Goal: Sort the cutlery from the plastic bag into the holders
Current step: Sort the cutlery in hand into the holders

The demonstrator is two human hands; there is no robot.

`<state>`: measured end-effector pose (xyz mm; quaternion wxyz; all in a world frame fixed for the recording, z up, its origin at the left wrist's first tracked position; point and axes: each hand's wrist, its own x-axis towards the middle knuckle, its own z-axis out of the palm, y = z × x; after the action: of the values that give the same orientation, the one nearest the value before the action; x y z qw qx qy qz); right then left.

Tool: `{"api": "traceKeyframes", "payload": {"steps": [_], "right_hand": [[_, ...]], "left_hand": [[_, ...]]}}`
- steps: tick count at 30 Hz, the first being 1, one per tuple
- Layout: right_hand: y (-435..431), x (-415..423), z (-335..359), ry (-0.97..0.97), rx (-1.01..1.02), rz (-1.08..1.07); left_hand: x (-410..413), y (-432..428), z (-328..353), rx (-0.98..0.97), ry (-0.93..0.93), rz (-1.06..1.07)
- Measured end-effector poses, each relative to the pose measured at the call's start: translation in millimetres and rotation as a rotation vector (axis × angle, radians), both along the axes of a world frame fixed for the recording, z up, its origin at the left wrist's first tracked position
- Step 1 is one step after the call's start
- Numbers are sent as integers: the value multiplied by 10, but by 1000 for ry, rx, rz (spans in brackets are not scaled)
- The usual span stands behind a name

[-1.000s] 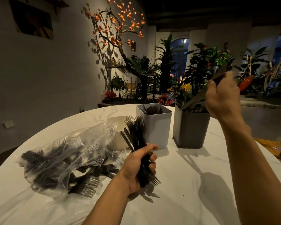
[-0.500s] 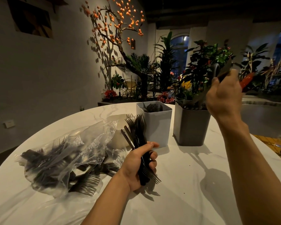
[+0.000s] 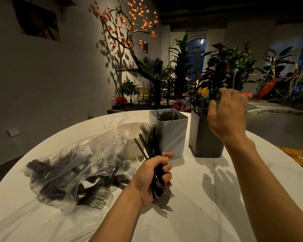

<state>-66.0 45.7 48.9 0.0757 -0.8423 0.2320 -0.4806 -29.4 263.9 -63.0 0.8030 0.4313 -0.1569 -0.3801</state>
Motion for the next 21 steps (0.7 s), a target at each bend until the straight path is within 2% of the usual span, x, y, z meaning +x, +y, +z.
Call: {"api": "traceKeyframes", "payload": {"steps": [1, 4, 5, 7, 10, 12, 13, 14, 17, 19, 21], "right_hand": [[7, 13, -20, 73, 1, 9], [-9, 80, -177, 479, 98, -43], [-17, 93, -210, 560, 119, -63], [24, 94, -169, 549, 152, -54], [173, 52, 5, 325, 76, -26], [312, 36, 93, 162, -12, 79], [396, 29, 129, 147, 15, 189], [490, 24, 153, 195, 95, 319], [780, 24, 118, 504, 404, 652], [907, 80, -9, 635, 496, 731], [965, 159, -153, 687, 562, 761]], "left_hand": [[3, 0, 0, -14, 12, -10], [20, 9, -5, -67, 62, -37], [25, 13, -9, -85, 73, -40], [36, 20, -15, -102, 71, -25], [37, 23, -9, -98, 48, 1], [36, 27, -2, -104, 55, 2], [41, 30, -1, -109, 61, 5], [43, 35, -2, -120, 68, 8], [35, 44, -9, -157, 83, -5], [27, 46, -12, -151, 60, -20], [21, 46, -18, -125, 14, -42]]}}
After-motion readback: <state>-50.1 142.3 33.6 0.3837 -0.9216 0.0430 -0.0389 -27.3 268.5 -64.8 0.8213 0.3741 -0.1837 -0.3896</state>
